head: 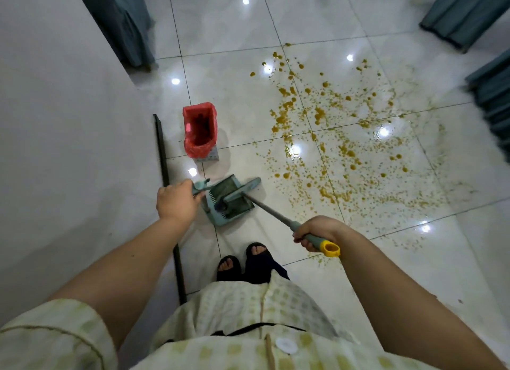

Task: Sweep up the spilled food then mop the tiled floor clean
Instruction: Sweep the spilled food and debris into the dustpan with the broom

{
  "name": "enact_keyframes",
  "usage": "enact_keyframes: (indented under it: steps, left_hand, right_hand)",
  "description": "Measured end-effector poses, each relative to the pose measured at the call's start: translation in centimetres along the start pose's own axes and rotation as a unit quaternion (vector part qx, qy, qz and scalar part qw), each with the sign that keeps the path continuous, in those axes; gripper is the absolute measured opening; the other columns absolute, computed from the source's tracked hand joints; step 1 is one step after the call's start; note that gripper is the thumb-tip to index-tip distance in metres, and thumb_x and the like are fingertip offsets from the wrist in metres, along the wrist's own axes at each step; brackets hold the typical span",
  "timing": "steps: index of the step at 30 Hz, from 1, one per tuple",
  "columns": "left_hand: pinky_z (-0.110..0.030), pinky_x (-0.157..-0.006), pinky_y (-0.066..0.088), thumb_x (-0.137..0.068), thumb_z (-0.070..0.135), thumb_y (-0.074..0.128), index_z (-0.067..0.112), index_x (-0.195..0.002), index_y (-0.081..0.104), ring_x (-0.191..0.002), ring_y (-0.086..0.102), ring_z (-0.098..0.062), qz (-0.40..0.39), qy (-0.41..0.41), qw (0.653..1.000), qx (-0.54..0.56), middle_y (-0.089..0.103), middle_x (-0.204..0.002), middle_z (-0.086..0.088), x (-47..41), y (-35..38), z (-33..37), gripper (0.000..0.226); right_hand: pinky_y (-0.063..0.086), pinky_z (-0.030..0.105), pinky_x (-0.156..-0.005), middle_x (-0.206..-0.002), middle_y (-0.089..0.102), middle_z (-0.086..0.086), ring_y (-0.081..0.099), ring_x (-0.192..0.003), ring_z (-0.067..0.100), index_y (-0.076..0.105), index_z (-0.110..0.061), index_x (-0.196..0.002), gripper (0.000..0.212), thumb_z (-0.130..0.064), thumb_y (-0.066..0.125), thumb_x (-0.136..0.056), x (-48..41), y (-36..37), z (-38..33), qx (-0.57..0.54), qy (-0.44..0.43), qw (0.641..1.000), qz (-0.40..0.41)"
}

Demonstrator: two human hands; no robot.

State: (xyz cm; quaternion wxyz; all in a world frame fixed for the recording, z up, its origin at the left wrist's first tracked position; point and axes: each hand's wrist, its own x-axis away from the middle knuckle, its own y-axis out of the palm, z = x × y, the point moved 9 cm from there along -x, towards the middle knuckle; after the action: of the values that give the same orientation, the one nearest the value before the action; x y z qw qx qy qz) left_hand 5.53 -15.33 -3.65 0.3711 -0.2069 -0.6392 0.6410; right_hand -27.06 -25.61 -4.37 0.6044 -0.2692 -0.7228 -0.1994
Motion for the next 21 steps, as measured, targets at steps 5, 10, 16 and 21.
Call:
enact_keyframes:
  steps: [5, 10, 16, 21]
  left_hand:
    - [-0.034, -0.061, 0.038, -0.089, 0.05, 0.056, 0.016, -0.086, 0.057, -0.08, 0.057, -0.031, 0.015, 0.06, 0.998, 0.034, 0.063, -0.082, -0.008, -0.4, -1.4, 1.2, 0.034]
    - [-0.032, -0.054, 0.044, -0.086, 0.05, 0.06, 0.02, -0.084, 0.059, -0.074, 0.058, -0.031, 0.039, 0.005, 0.993, 0.113, 0.06, -0.077, -0.006, 0.6, -2.8, 1.3, 0.03]
    - [-0.028, -0.053, 0.037, -0.083, 0.055, 0.062, 0.022, -0.081, 0.062, -0.072, 0.055, -0.022, 0.036, 0.014, 0.984, 0.173, 0.058, -0.075, 0.003, 3.6, -2.5, 5.6, 0.033]
    - [-0.031, -0.061, 0.039, -0.084, 0.053, 0.06, 0.022, -0.09, 0.062, -0.086, 0.052, -0.018, 0.005, 0.153, 0.979, 0.132, 0.056, -0.088, 0.006, 6.5, -0.8, 15.8, 0.031]
  right_hand:
    - [0.041, 0.019, -0.037, -0.062, 0.065, 0.011, 0.049, -0.039, 0.011, 0.055, 0.014, -0.105, 0.019, 0.004, 0.058, -0.089, 1.2, -1.5, -1.3, -0.03, -0.066, 0.997, 0.021]
    - [0.047, 0.026, -0.042, -0.074, 0.061, 0.021, 0.054, -0.043, 0.022, 0.052, 0.005, -0.108, 0.026, 0.001, 0.066, -0.085, 0.5, -1.0, 0.2, -0.039, -0.119, 0.99, 0.059]
    - [0.036, 0.024, -0.041, -0.062, 0.047, 0.012, 0.043, -0.044, 0.021, 0.049, 0.002, -0.09, 0.016, -0.012, 0.055, -0.096, -1.9, -3.0, 5.1, -0.04, -0.099, 0.988, 0.112]
    - [0.035, 0.027, -0.042, -0.065, 0.048, 0.013, 0.043, -0.045, 0.021, 0.051, 0.003, -0.098, 0.016, -0.013, 0.055, -0.096, -2.1, -8.2, 9.6, -0.089, -0.115, 0.981, 0.125]
